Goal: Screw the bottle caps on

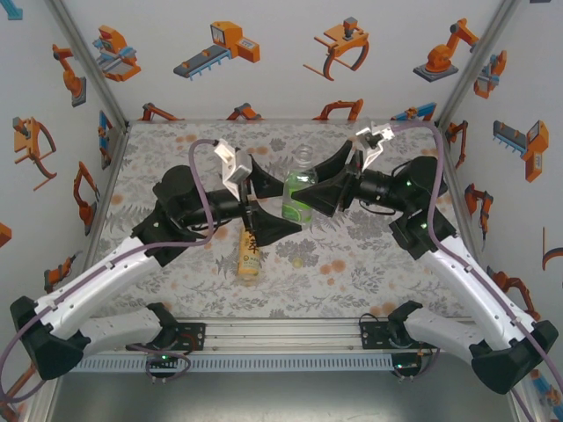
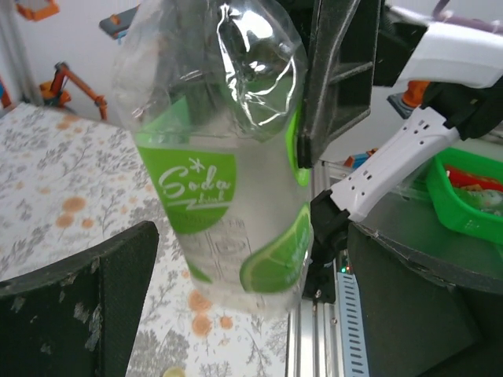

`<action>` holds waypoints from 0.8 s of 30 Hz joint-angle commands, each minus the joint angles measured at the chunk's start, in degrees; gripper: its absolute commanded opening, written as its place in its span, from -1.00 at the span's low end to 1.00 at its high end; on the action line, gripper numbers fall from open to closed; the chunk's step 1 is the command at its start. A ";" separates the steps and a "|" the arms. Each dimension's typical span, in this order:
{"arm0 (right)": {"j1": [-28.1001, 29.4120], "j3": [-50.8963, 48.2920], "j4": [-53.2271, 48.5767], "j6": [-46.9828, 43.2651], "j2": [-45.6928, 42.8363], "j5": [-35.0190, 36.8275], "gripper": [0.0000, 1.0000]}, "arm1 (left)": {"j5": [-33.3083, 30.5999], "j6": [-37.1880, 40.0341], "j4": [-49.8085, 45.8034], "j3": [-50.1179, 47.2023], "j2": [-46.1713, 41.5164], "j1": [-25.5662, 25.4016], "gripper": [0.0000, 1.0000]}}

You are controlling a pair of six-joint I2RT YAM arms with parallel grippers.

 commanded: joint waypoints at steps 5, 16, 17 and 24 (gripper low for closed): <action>0.50 -0.32 14.39 5.65 -0.12 -3.38 -0.59 | 1.75 0.02 9.03 5.01 5.77 -3.03 0.93; 0.49 -0.59 8.51 -0.13 -2.12 -2.13 -0.59 | 1.89 -0.11 9.64 8.85 9.73 -4.53 0.39; 0.49 -0.51 8.27 -0.24 -2.18 -2.15 -0.59 | 2.02 -0.13 9.54 8.92 9.92 -4.50 0.34; 0.50 -0.33 6.13 -1.62 -3.02 -1.15 -0.59 | 1.92 0.35 9.01 8.55 9.22 -4.68 0.05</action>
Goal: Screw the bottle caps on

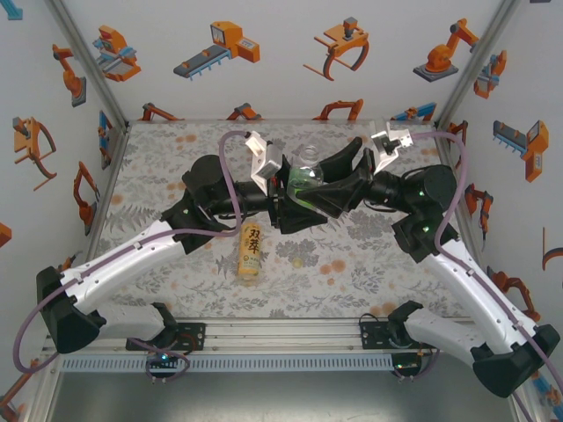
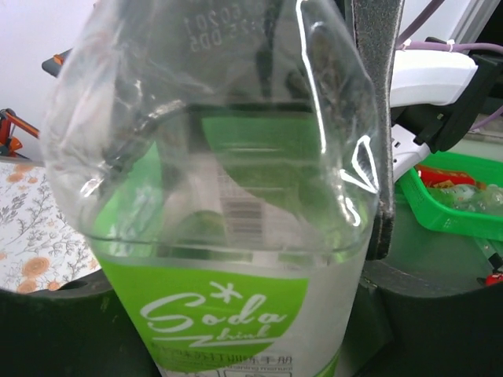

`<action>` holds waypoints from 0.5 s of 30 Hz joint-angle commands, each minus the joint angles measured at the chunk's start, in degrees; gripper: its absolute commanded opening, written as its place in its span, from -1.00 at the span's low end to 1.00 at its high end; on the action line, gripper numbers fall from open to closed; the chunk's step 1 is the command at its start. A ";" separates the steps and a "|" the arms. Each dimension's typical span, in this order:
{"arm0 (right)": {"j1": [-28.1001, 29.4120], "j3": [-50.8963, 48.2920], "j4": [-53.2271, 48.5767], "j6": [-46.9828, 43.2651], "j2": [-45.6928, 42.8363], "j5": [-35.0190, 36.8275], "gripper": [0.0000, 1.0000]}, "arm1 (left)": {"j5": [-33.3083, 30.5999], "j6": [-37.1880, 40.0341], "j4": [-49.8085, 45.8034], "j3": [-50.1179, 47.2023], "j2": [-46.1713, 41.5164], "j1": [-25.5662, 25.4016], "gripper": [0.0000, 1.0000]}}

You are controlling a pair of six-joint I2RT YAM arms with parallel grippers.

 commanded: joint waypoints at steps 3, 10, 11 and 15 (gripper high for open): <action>0.56 1.03 -3.83 -2.87 -2.00 0.69 -0.58 | -0.19 1.12 1.53 1.54 -1.15 0.11 -0.06; 0.54 3.49 -14.51 -7.73 -3.83 4.68 0.36 | -2.84 3.74 -2.57 -0.14 -3.90 0.09 -0.20; 0.52 4.12 -16.89 -9.10 -4.12 5.76 0.39 | -3.76 4.27 -3.52 -0.64 -4.56 0.11 -0.21; 0.51 7.12 -26.76 -13.98 -4.76 10.20 0.43 | -9.60 6.47 -8.56 -2.35 -7.57 0.11 -0.26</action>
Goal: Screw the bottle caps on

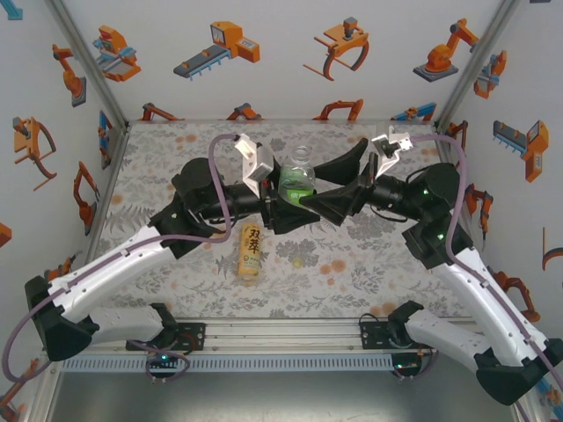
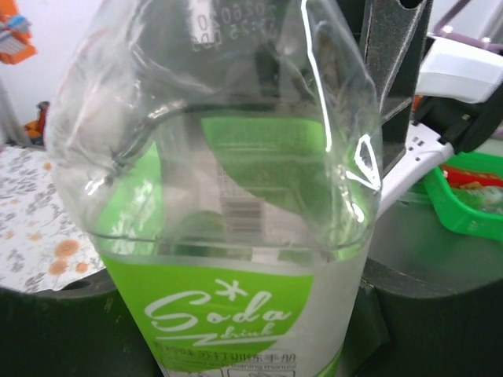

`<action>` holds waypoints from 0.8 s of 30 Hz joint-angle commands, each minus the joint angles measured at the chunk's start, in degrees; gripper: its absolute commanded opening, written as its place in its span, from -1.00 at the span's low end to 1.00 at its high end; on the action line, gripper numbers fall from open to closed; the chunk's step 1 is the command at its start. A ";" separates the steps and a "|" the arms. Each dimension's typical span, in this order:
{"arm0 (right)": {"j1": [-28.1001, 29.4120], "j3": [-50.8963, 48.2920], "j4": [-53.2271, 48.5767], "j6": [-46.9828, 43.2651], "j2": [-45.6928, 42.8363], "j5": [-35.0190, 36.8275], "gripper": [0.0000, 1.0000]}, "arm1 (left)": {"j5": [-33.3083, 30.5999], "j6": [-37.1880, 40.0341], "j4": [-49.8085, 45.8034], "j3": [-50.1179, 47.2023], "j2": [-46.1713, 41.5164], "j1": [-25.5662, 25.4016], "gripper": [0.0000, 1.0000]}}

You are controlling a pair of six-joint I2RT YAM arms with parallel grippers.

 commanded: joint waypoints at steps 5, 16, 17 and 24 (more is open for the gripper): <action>0.28 5.65 -19.72 -7.89 -0.43 12.49 0.33 | -16.18 5.39 -12.39 -3.47 -8.11 0.05 -0.38; 1.20 0.78 -32.33 2.92 5.64 28.74 0.15 | -29.01 4.55 -20.94 -12.81 -22.29 0.40 -0.79; 1.86 0.23 -32.78 3.96 6.88 29.53 0.14 | -29.17 4.38 -21.60 -13.41 -23.10 0.40 -0.84; 8.45 1.19 -41.20 9.25 17.73 38.89 0.06 | -29.84 4.02 -25.41 -14.98 -26.40 0.57 -1.00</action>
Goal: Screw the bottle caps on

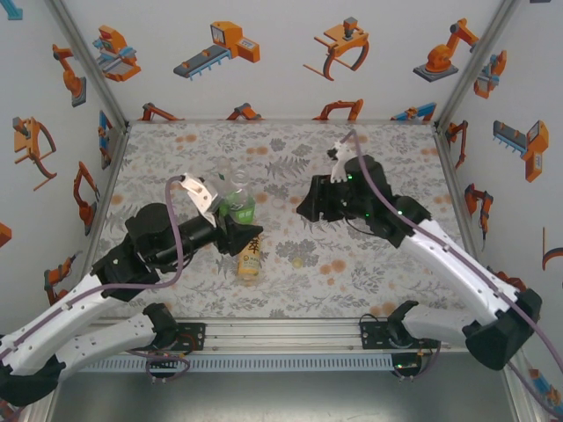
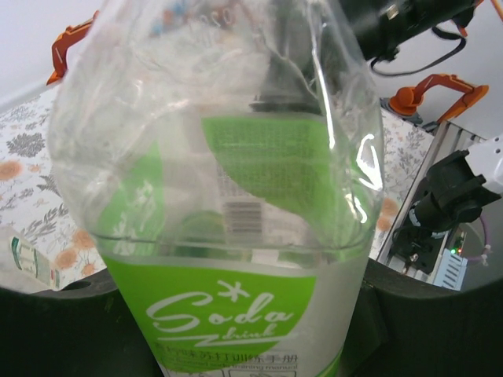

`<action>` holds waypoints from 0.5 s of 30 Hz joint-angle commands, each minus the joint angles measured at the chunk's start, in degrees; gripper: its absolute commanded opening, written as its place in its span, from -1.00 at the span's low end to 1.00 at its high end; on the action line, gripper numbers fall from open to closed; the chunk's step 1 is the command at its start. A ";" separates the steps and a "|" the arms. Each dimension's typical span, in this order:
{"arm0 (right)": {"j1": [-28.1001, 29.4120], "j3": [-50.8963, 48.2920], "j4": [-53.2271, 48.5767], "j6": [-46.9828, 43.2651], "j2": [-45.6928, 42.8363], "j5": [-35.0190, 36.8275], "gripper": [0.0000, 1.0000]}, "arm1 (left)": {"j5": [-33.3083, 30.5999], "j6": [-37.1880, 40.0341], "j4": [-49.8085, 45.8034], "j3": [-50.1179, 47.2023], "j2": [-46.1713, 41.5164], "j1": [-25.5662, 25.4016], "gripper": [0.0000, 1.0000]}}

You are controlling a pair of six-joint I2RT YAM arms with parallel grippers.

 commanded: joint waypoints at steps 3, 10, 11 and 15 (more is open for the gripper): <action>4.41 2.08 -9.19 6.69 7.83 8.03 0.01 | -0.92 0.04 -2.64 -0.86 -1.91 0.47 -1.00; 7.77 1.92 -10.18 10.68 16.49 9.94 -0.12 | 1.04 1.09 -4.32 -0.97 -2.20 0.55 -1.00; 8.01 1.94 -9.91 10.90 17.41 9.87 -0.14 | 0.98 1.25 -4.57 -0.95 -2.17 0.55 -1.00; 8.76 2.92 -9.64 10.99 20.73 9.61 -0.17 | 0.95 1.32 -4.63 -1.03 -2.19 0.56 -1.00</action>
